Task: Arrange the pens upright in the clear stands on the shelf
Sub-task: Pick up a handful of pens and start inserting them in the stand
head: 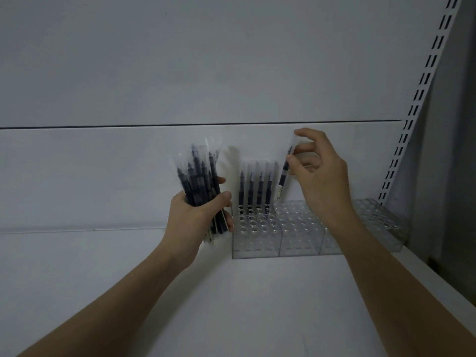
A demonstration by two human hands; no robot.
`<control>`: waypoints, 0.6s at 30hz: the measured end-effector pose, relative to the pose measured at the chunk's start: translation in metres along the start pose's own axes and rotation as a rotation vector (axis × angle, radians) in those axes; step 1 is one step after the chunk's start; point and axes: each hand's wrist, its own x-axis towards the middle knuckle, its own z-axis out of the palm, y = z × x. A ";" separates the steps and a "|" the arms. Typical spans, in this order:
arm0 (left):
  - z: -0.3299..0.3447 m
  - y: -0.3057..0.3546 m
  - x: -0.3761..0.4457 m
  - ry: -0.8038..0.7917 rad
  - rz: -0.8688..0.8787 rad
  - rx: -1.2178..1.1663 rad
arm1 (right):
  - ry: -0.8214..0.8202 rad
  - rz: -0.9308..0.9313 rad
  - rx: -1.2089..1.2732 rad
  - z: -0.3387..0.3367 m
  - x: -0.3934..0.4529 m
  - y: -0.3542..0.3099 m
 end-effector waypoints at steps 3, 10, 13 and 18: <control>0.000 0.000 0.000 -0.008 -0.002 0.016 | -0.046 0.004 -0.039 0.002 -0.002 0.002; 0.000 0.000 -0.002 -0.077 -0.020 0.027 | -0.174 0.000 -0.261 0.002 -0.001 0.005; 0.000 0.000 -0.002 -0.132 -0.040 0.013 | -0.209 0.009 -0.301 0.003 0.000 0.006; -0.001 0.000 -0.004 -0.176 -0.053 -0.023 | -0.119 -0.047 -0.339 0.007 -0.004 0.000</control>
